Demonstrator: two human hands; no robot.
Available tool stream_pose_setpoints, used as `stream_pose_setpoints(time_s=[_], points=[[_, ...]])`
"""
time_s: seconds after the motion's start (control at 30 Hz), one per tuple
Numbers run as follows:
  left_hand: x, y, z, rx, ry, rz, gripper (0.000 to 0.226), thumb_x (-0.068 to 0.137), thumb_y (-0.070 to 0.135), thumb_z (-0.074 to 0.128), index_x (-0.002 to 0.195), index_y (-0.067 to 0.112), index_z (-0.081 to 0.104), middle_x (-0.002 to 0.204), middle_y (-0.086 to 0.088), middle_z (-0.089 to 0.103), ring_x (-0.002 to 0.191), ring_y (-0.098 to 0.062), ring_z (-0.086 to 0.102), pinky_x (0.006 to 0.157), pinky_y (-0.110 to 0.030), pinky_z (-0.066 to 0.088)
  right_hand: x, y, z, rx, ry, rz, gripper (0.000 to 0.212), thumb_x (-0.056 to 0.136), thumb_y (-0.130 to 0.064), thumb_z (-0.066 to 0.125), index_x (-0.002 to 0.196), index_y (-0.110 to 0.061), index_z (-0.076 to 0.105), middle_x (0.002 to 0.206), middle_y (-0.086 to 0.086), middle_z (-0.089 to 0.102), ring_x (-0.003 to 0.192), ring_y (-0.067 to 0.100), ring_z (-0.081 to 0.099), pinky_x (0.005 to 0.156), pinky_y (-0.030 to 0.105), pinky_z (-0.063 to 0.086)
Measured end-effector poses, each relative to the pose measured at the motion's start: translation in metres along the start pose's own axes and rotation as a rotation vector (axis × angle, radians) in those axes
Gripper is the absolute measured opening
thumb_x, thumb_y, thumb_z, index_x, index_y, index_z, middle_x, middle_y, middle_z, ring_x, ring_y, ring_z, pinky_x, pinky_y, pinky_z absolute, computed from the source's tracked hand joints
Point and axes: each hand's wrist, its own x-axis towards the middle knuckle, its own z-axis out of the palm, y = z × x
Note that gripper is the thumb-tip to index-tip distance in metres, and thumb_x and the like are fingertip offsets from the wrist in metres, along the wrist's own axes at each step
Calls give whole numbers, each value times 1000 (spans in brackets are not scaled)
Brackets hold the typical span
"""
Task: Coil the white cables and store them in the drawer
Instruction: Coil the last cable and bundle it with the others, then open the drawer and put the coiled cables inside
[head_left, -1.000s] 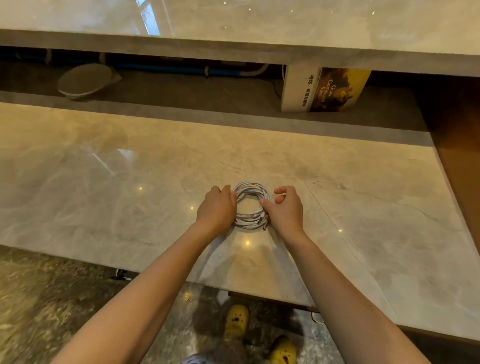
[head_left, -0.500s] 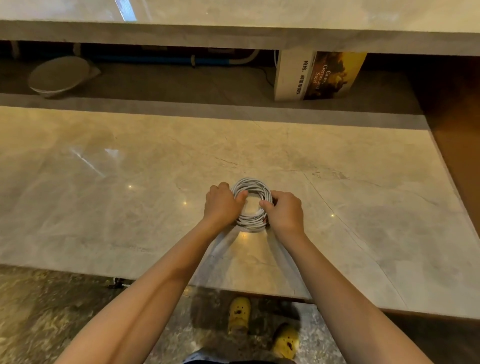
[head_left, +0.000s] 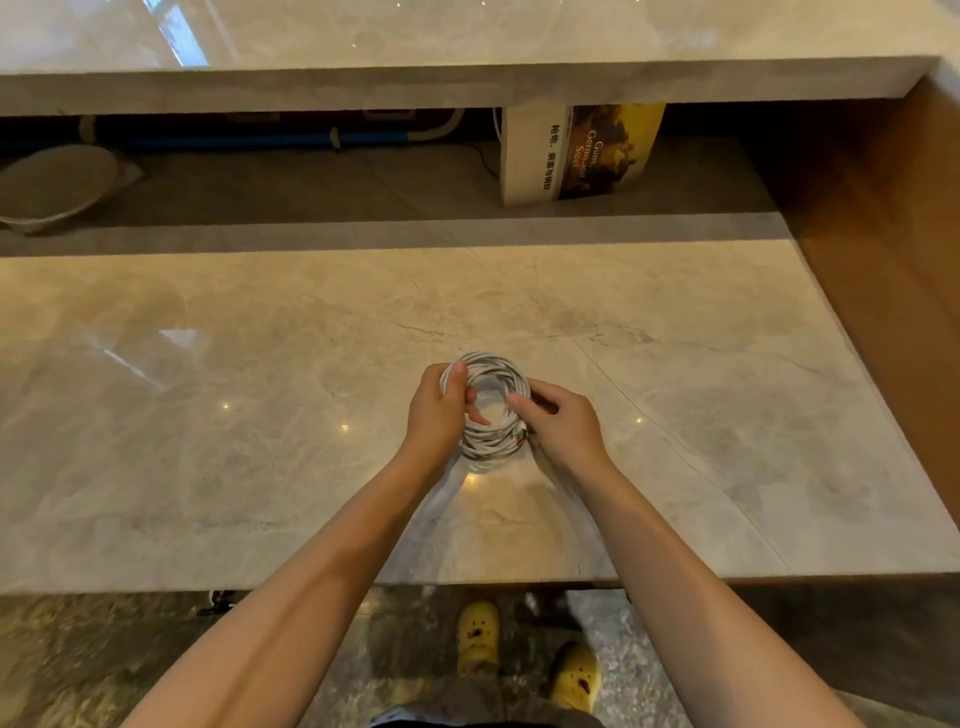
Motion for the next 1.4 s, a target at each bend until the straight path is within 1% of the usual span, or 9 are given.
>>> stream_pose_setpoints(time_s=[0.1,0.23,0.33,0.5,0.8,0.93,1.07,1.23,1.4], points=[[4,6,2,-114,-70,3,33,102,29,35,93,5,56,69,-4,52,51,-13,51,57,-30,43,1,-6,-10,286,-55,167,29,89,-25,62,112,-8,68,101,8,73,91,17,69,80,29,57],[4,18,17,-285,-183,-46,33,101,29,36,83,10,55,69,-4,50,47,-12,48,52,-29,38,-4,-25,-34,508,-174,284,22,92,-25,58,97,-6,69,76,6,75,65,14,70,56,21,54],[-2,26,33,-242,-245,-14,32,101,29,36,86,13,59,72,-4,49,53,-14,46,54,-27,39,-11,-31,-53,622,-77,312,12,89,-13,60,89,-4,68,68,5,73,59,12,69,53,21,56],[-22,32,63,-95,-292,143,31,100,31,39,120,14,55,72,-1,51,58,-10,50,53,-19,44,-31,-23,-81,672,79,249,6,87,-4,60,87,-3,66,64,3,73,59,10,70,59,21,58],[-88,3,87,16,-291,174,20,98,30,43,101,16,58,72,-1,54,50,-7,57,63,-31,48,-90,17,-115,627,95,245,8,87,-7,61,83,-7,69,64,3,72,57,11,69,60,24,57],[-131,-23,93,69,-232,187,30,98,28,44,108,3,56,70,-1,55,48,0,56,55,-13,44,-122,42,-127,566,65,248,10,87,-6,61,82,-8,69,62,2,72,56,11,68,61,25,57],[-163,-42,101,118,-190,197,32,99,26,43,103,-2,57,67,-3,55,47,2,55,53,-8,41,-149,64,-136,581,29,248,12,88,-3,60,81,-7,69,60,3,72,55,11,68,60,23,57],[-176,-45,109,47,-144,103,28,100,23,40,97,1,57,66,-4,53,46,0,53,51,-14,42,-152,75,-143,416,-14,168,18,93,-18,56,92,-8,71,82,6,73,77,16,69,78,30,54],[-152,-43,105,9,-71,52,33,100,26,39,73,13,52,62,-3,52,56,-9,51,66,-26,42,-175,125,-145,-363,323,-331,29,98,-28,42,105,-11,65,100,0,63,95,12,56,81,19,38]])
